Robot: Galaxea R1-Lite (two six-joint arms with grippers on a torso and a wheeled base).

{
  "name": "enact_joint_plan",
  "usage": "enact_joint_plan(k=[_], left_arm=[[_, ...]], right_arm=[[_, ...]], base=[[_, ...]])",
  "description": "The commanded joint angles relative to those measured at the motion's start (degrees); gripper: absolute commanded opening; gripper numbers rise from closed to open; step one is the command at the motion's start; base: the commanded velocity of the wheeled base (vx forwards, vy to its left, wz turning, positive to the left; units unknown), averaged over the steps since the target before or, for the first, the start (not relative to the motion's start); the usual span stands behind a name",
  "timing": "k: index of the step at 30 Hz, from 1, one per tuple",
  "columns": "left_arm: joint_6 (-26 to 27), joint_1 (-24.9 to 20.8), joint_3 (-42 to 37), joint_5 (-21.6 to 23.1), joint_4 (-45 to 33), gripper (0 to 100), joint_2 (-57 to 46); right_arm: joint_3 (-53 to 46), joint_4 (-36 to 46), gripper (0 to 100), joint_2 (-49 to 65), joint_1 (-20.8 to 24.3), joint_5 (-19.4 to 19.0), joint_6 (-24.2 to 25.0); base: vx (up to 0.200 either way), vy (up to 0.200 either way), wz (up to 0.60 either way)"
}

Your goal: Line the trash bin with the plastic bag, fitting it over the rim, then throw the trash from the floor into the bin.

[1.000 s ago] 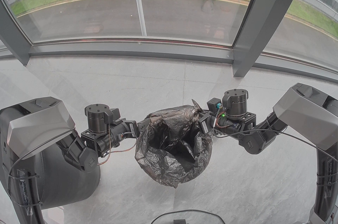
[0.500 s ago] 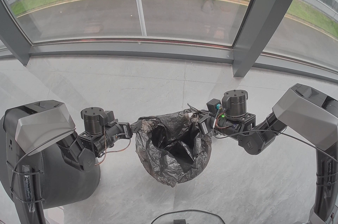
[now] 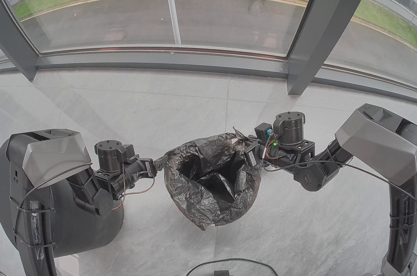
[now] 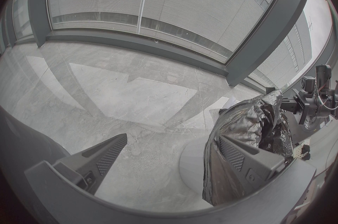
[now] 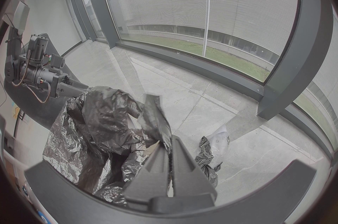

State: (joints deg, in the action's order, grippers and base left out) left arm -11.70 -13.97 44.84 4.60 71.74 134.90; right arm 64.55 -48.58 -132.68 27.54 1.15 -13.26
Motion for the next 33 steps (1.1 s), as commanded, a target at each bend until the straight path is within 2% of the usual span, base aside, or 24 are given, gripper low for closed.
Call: enact_joint_plan(k=[1,10,11,16,27,30,33], left_arm=[[-0.8,-0.4,-1.4,0.1,0.5,100,0.1],[-2.3,-1.5,-2.9,0.2,0.9,100,-2.0],[-2.4,-1.7,-3.2,0.2,1.1,100,-2.1],[-2.3,-2.6,-4.6,0.1,3.8,100,-1.9],[-3.2,-3.8,-7.0,-0.2,4.5,100,-5.4],[-6.0,-4.9,-7.8,-0.3,4.5,100,-7.9],[-6.3,-5.7,-9.2,-0.4,4.5,100,-10.0]], right_arm=[[0.0,0.0,0,0.1,0.1,0.0,0.1],[-1.3,0.0,0,0.8,0.1,0.2,0.9],[-1.3,0.0,100,0.8,0.1,0.1,0.9],[-1.2,0.0,100,0.9,0.1,0.0,1.1],[-2.4,-2.9,100,3.5,0.5,0.5,1.0],[-3.6,-2.9,100,3.9,2.5,0.5,1.1],[-4.6,-3.2,100,4.0,4.3,0.5,1.3]], base=[[0.000,0.000,0.00],[0.000,0.000,0.00],[0.000,0.000,0.00],[0.000,0.000,0.00],[0.000,0.000,0.00],[0.000,0.000,0.00],[0.000,0.000,0.00]])
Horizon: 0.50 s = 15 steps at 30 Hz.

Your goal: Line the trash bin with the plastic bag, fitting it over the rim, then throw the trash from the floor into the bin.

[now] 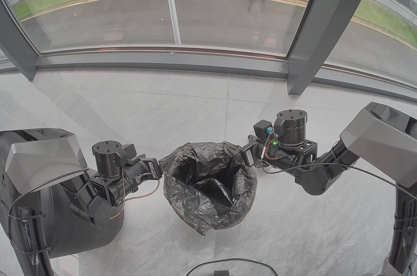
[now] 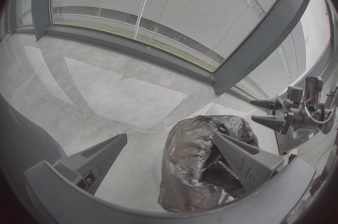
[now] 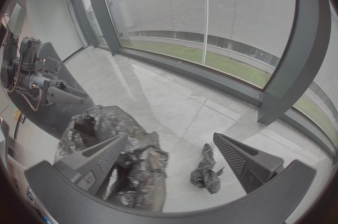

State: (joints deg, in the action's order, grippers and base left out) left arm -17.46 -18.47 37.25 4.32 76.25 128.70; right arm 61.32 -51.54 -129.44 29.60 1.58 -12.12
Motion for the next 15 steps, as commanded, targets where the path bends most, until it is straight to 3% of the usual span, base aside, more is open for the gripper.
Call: enact_joint_plan(k=[1,5,8,15], left_arm=[[-0.6,-1.5,-2.1,-0.1,-0.1,100,-4.7],[-1.5,-2.7,-3.5,-0.1,-0.1,100,-7.1],[-2.6,-3.2,-3.6,-0.2,-0.1,100,-7.1],[-5.7,-3.2,-3.6,-2.3,0.0,100,-6.7]], right_arm=[[-1.5,-0.3,100,0.8,2.6,0.0,0.3],[-1.9,0.0,100,0.9,5.8,0.2,3.9],[-1.3,0.8,100,-0.3,7.7,0.3,4.0],[4.8,1.5,100,-9.2,7.7,3.9,3.7]], base=[[0.000,0.000,0.00],[0.000,0.000,0.00],[0.000,0.000,0.00],[0.000,0.000,0.00]])
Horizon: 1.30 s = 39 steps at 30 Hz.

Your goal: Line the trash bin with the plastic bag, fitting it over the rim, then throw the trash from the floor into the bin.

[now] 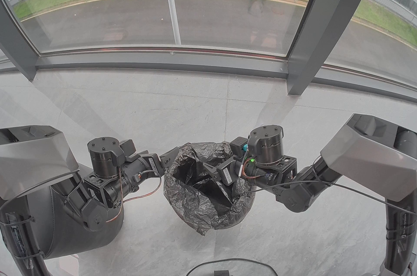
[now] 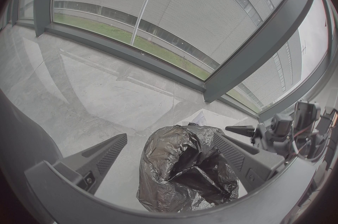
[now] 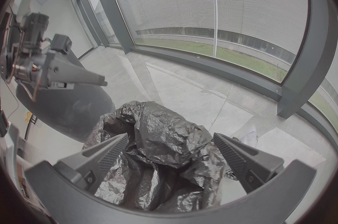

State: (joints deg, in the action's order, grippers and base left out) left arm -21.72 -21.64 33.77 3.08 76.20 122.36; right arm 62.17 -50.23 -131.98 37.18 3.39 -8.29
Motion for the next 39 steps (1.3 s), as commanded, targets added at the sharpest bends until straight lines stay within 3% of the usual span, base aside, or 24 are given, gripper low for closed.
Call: enact_joint_plan(k=[1,10,28,39], left_arm=[[-1.4,0.0,-0.2,-1.1,0.1,100,-0.5],[-1.4,-0.2,-2.0,-1.0,4.4,100,0.2],[-1.4,-0.6,-2.5,-0.9,4.9,100,0.9],[-1.4,-0.6,-2.6,-1.0,5.0,100,0.8]], right_arm=[[4.6,0.2,100,-7.3,-0.2,2.2,-0.1],[7.9,0.2,100,-8.7,-3.9,2.2,-2.2],[9.7,0.1,100,-9.7,-5.1,3.3,-2.3],[-6.3,-1.0,100,5.7,-0.4,5.8,-1.9]], base=[[0.000,0.000,0.00],[0.000,0.000,0.00],[0.000,0.000,0.00],[0.000,0.000,0.00]])
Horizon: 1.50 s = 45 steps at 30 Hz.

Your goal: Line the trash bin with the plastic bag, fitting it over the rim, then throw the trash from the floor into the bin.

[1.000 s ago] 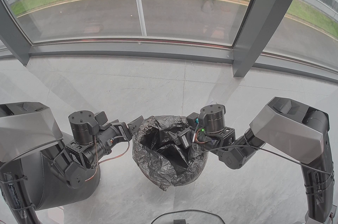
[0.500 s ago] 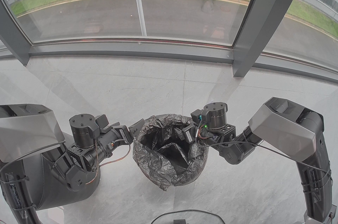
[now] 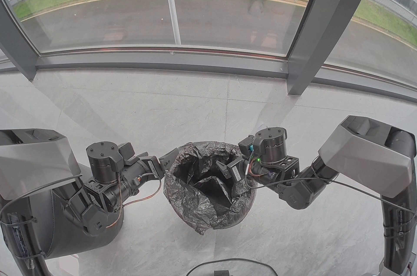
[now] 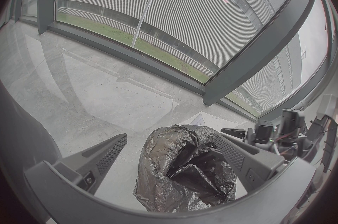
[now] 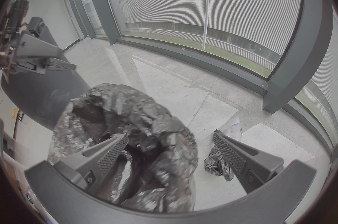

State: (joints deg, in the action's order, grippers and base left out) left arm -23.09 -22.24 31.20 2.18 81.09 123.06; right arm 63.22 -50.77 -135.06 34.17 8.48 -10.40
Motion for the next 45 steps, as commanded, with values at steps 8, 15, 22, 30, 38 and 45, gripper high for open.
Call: enact_joint_plan(k=[8,15,22,30,38,45], left_arm=[[0.0,-0.4,-1.3,-0.1,2.6,100,-0.8],[0.0,-0.4,-1.8,0.2,4.1,100,-0.4],[-0.2,-0.3,-1.9,0.5,4.1,100,-0.2],[-3.5,0.2,-1.3,1.2,4.1,100,0.2],[-3.5,0.4,-1.3,1.9,4.2,100,1.5],[-3.5,0.4,-1.1,1.9,4.2,100,2.7]], right_arm=[[-14.1,-7.3,100,15.6,-0.8,4.4,0.8],[-4.5,-3.7,100,13.1,-7.4,5.8,5.8],[15.5,17.8,100,4.2,-9.7,5.8,21.1],[36.3,40.5,100,-7.8,-11.0,5.1,31.8],[51.4,55.1,100,-21.2,-11.8,5.1,35.4],[51.4,62.3,100,-26.4,-11.9,5.1,35.5]], base=[[0.000,0.000,0.00],[0.000,0.000,0.00],[0.000,0.000,0.00],[0.000,0.000,0.00],[0.000,0.000,0.00],[0.000,0.000,0.00]])
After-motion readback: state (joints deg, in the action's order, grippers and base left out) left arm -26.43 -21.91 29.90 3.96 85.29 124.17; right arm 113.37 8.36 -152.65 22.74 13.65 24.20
